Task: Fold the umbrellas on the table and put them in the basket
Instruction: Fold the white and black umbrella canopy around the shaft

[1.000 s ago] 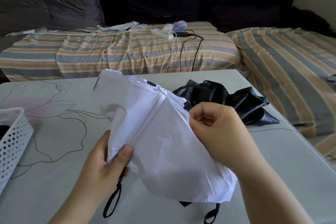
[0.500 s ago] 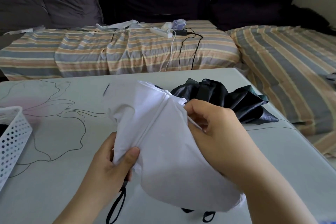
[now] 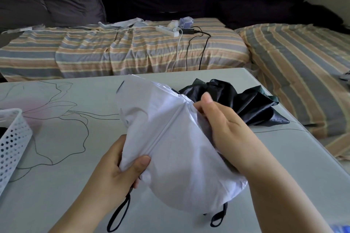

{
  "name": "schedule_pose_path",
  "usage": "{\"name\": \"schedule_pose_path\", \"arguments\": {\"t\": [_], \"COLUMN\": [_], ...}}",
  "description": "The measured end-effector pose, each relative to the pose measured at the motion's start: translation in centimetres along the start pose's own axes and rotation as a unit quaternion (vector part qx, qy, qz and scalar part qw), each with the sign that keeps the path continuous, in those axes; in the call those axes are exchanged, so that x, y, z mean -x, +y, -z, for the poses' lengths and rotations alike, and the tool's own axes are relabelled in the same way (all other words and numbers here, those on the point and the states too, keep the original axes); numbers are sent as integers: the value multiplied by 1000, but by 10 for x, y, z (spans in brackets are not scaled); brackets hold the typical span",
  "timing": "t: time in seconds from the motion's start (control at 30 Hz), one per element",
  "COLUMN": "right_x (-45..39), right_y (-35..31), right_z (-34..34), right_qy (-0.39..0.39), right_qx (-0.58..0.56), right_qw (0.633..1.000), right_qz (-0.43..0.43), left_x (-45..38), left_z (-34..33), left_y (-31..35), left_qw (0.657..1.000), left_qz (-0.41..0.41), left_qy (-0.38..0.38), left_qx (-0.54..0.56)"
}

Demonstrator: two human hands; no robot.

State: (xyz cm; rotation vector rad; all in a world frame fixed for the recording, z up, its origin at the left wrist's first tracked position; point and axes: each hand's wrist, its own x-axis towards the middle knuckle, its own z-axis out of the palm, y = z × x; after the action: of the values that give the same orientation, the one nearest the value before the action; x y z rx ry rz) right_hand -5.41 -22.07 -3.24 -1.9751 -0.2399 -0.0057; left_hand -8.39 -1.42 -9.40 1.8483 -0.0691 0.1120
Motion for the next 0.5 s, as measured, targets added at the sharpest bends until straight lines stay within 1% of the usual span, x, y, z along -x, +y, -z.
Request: {"name": "schedule_pose_path", "arguments": {"t": [0.03,0.1,0.17,0.23,0.33,0.37,0.43,0.5], "right_x": [0,2,2,1,1,1,2,1], "right_y": [-1,-2,0,4,10,13,18,23], "right_z": [0,-2,-2,0,3,3,1,1], "right_qy": [-7,-7,-2,7,57,66,68,67], "right_qx": [9,85,152,142,62,66,112,121], "right_qw": [1000,996,988,990,996,996,991,990], "right_qz": [-1,-5,-11,-12,-5,5,21,13], "left_x": [0,1,1,0,-3,-3,-5,-7], "left_z": [0,-1,-2,-4,-1,1,3,4], "left_y": [-1,-2,-4,-3,-4,-6,-8,-9], "left_qw": [1000,1000,1000,999,993,990,983,977], "left_qz": [-4,-4,3,18,53,60,75,85], "left_qy": [-4,-10,1,27,85,104,136,158], "left_qx": [-11,-20,-6,27,69,77,94,114]}}
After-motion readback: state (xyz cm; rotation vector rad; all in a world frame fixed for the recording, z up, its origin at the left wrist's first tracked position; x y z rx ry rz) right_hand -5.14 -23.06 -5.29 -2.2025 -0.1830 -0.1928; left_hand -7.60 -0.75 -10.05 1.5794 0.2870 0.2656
